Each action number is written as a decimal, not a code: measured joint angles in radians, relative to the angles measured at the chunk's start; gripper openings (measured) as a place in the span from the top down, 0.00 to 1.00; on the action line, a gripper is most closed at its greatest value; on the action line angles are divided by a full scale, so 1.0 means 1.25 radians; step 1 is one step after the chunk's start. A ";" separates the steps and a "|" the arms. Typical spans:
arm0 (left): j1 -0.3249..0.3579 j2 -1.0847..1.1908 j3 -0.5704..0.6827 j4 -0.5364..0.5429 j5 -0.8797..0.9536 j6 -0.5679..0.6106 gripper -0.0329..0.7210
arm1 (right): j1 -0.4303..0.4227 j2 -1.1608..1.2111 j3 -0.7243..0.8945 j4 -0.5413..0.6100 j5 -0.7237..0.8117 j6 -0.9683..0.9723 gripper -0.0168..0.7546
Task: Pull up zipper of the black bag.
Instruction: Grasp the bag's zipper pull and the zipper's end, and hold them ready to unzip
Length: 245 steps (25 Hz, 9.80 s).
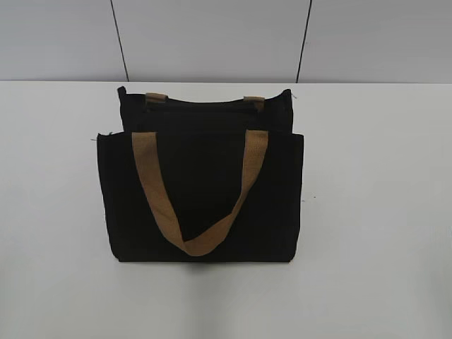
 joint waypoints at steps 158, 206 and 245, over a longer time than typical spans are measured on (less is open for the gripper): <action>-0.022 1.067 -0.199 1.511 -1.385 -1.203 0.93 | 0.186 0.699 -0.233 0.192 -0.244 -0.109 0.31; -0.022 1.078 -0.201 1.515 -1.390 -1.191 0.93 | 0.764 1.501 -0.727 0.174 -0.671 0.004 0.63; -0.020 1.078 -0.097 1.510 -1.341 -1.361 0.93 | 0.738 1.468 -0.813 0.243 -0.490 0.101 1.00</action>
